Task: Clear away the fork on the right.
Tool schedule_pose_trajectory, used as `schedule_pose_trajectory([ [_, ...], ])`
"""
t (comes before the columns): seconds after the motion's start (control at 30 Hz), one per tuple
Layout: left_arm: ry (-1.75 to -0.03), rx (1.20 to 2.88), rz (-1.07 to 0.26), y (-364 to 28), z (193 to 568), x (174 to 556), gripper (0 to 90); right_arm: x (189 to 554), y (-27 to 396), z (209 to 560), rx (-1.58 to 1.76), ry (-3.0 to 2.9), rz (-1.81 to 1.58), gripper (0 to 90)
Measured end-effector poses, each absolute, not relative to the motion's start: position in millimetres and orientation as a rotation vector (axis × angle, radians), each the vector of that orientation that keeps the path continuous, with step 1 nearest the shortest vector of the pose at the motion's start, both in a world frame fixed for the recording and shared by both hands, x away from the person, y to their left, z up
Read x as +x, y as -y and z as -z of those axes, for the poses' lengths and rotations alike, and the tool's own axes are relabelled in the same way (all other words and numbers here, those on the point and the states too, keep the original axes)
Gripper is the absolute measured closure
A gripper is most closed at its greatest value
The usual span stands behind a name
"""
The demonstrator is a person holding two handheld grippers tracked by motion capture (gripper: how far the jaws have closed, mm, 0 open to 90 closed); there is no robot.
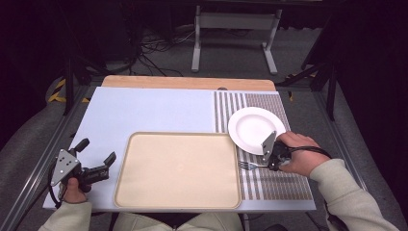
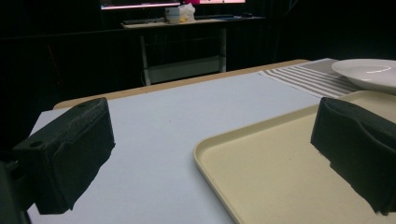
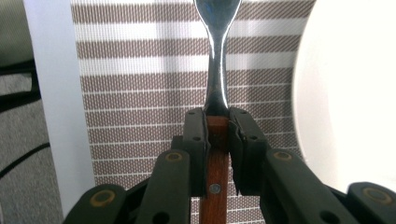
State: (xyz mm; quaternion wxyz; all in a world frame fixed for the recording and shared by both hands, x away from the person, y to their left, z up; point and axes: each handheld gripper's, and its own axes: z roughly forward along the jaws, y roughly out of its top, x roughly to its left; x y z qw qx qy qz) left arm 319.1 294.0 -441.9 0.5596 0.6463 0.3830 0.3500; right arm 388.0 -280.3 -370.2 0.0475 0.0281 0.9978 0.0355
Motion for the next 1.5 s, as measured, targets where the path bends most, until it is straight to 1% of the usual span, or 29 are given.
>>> schedule_pose_trajectory([
  [0.23, -0.904, 1.524, -0.825, -294, 442, 319, 0.1, 391, 273, 357, 0.113, -3.016, -0.148, 77.6],
  [0.47, -0.905, 1.524, -0.823, -294, 442, 319, 0.1, 393, 264, 351, 0.143, -3.002, -0.196, 77.6],
  [0.7, -0.903, 1.523, -0.822, -295, 442, 319, 0.1, 394, 252, 348, 0.257, -2.988, -0.295, 77.6],
  [0.9, -0.904, 1.525, -0.823, -295, 442, 319, 0.1, 394, 242, 347, 0.391, -2.968, -0.363, 77.6],
  [1.2, -0.901, 1.519, -0.828, -295, 441, 319, 0.1, 394, 227, 342, 0.715, -2.949, -0.542, 77.6],
  [1.5, -0.900, 1.523, -0.829, -295, 441, 319, 0.1, 396, 219, 343, 0.956, -2.924, -0.621, 77.7],
])
